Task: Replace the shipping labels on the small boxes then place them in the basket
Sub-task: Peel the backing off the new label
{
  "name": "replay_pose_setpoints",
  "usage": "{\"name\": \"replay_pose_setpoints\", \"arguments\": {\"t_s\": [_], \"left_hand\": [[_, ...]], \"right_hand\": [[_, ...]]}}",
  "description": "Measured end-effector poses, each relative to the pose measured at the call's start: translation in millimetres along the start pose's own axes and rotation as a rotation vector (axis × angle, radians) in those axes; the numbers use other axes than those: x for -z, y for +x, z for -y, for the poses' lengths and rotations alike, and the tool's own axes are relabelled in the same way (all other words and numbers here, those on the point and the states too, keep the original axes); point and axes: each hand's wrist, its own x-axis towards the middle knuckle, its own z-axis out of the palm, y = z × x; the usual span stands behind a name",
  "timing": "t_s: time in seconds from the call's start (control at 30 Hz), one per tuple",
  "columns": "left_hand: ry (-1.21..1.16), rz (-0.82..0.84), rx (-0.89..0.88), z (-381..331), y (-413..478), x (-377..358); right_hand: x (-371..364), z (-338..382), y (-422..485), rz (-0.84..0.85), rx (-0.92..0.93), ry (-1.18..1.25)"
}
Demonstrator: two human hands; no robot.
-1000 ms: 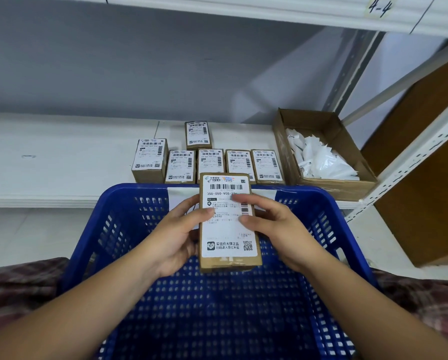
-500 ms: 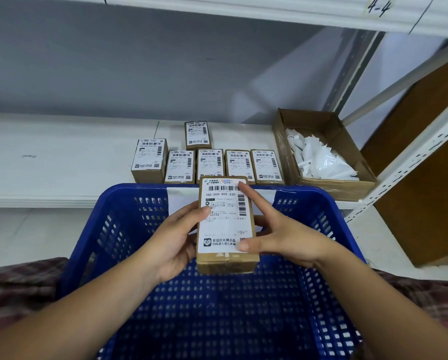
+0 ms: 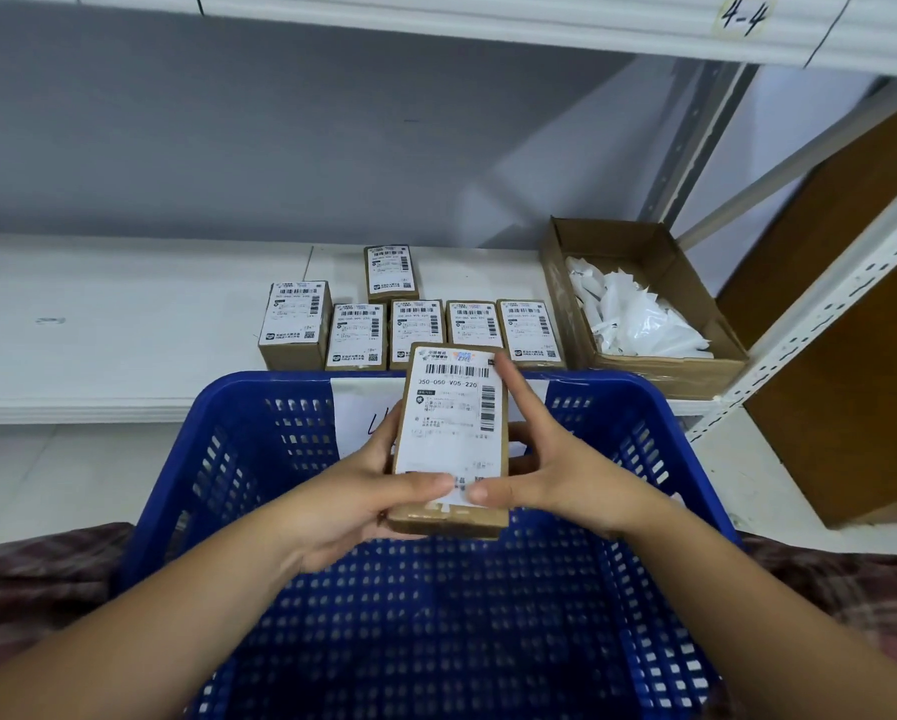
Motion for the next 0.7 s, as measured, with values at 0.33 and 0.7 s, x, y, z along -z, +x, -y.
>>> {"name": "replay_pose_setpoints", "arguments": {"t_s": [0.33, 0.7], "left_hand": [[0.095, -0.159, -0.127, 7.6, 5.4, -8.2], [0.007, -0.343, -0.047, 9.9, 13.2, -5.4]], "right_hand": [[-4.4, -6.5, 2.2, -0.030, 0.030, -0.038], [-10.1, -17.4, 11.4, -0.189, 0.026, 0.079]]}}
